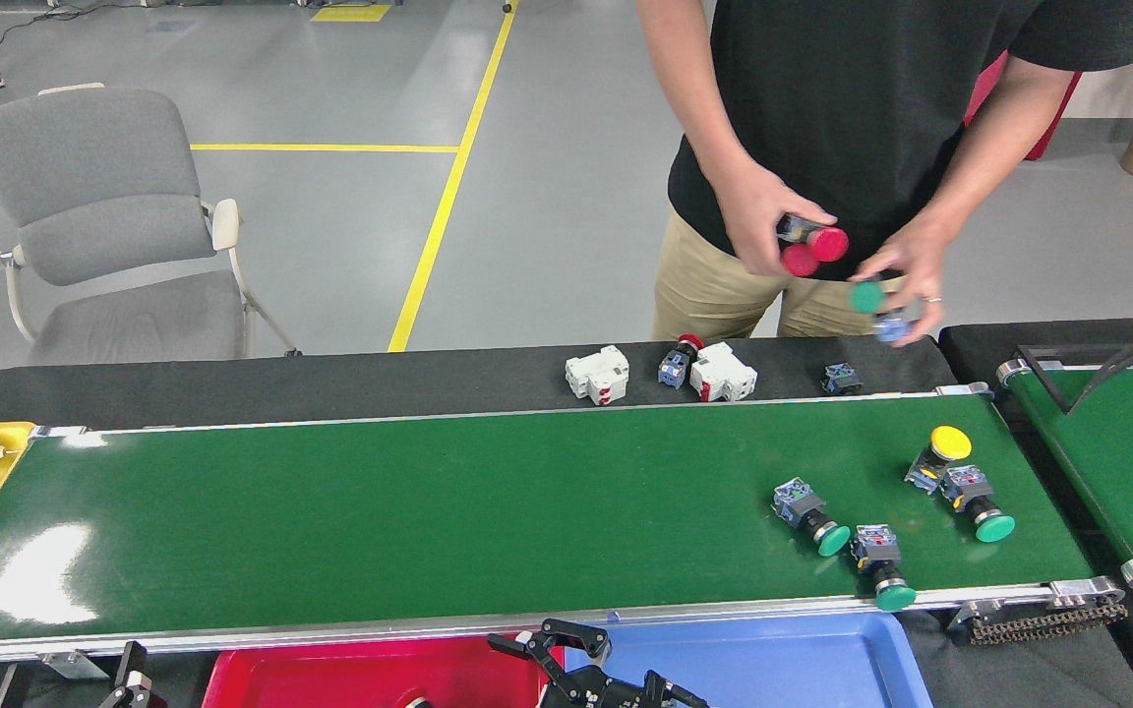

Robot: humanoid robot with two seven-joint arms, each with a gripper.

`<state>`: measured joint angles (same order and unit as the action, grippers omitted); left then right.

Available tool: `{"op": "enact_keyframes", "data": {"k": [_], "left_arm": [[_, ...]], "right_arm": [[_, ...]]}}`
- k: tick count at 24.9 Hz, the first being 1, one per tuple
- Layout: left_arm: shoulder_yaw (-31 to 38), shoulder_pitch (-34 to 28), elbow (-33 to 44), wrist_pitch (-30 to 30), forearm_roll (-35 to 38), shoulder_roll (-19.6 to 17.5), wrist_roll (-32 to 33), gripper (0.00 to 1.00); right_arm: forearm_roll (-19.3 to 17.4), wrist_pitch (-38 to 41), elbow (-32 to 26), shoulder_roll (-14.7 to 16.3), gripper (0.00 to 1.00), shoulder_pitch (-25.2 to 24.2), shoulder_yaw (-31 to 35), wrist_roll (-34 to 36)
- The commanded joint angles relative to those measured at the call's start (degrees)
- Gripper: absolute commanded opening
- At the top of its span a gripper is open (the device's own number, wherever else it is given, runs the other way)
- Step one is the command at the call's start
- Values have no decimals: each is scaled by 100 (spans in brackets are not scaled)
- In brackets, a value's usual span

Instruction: Pick switch part from conveyor to tray

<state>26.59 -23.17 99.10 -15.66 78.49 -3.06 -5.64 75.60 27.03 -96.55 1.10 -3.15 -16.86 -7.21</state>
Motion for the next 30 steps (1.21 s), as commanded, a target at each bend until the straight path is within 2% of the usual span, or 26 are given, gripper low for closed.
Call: {"op": "enact_keyframes", "data": {"k": [1,2,3,5,8,11,15,20,24,25,26,28,29,30], "left_arm": [[22,-20,57,-8,-18,-80,-7,100],[40,-64,74,-16,-18,-107,-16,100],[40,-126,74,-16,-18,-107,-16,100],[40,-152,74,-25,-18,-116,-16,100],[13,-161,74,-25,-18,-107,-7,100],[-13,-100,66,-34,-18,-116,2,100],[-39,-91,74,-25,-9,-124,2,100],[-39,-91,66,-25,-9,-133,2,100],[-39,-91,66,-16,-9,-133,2,100],[-39,-91,66,-16,-9,-124,2,100],[-39,-91,74,-16,-9,-133,2,100],[-39,-91,74,-16,-9,-124,2,100],[-39,-91,66,-16,-18,-124,2,100],[-39,-91,66,-16,-9,-124,2,100]], "right_arm": [[-80,-303,-426,-137,98,-529,991,220],[-80,-330,-505,-365,98,-1038,1624,563],[-80,-347,-488,-550,98,-1337,2125,879],[-80,-356,-488,-550,98,-1627,2828,1020],[-80,-444,-488,-585,97,-1741,3022,1055],[122,-1130,-470,-506,97,-1618,2943,993],[508,-1235,-356,-506,97,-1302,2450,853],[605,-1551,-207,-559,97,-950,1835,369],[702,-2386,330,-567,97,-458,1150,264],[675,-2676,470,-567,94,-335,939,264],[667,-2826,549,-550,81,-247,816,264],[667,-2843,584,-453,37,-177,657,246],[667,-2843,584,-392,22,-177,614,237],[667,-2835,584,-330,15,-177,578,237]]}}
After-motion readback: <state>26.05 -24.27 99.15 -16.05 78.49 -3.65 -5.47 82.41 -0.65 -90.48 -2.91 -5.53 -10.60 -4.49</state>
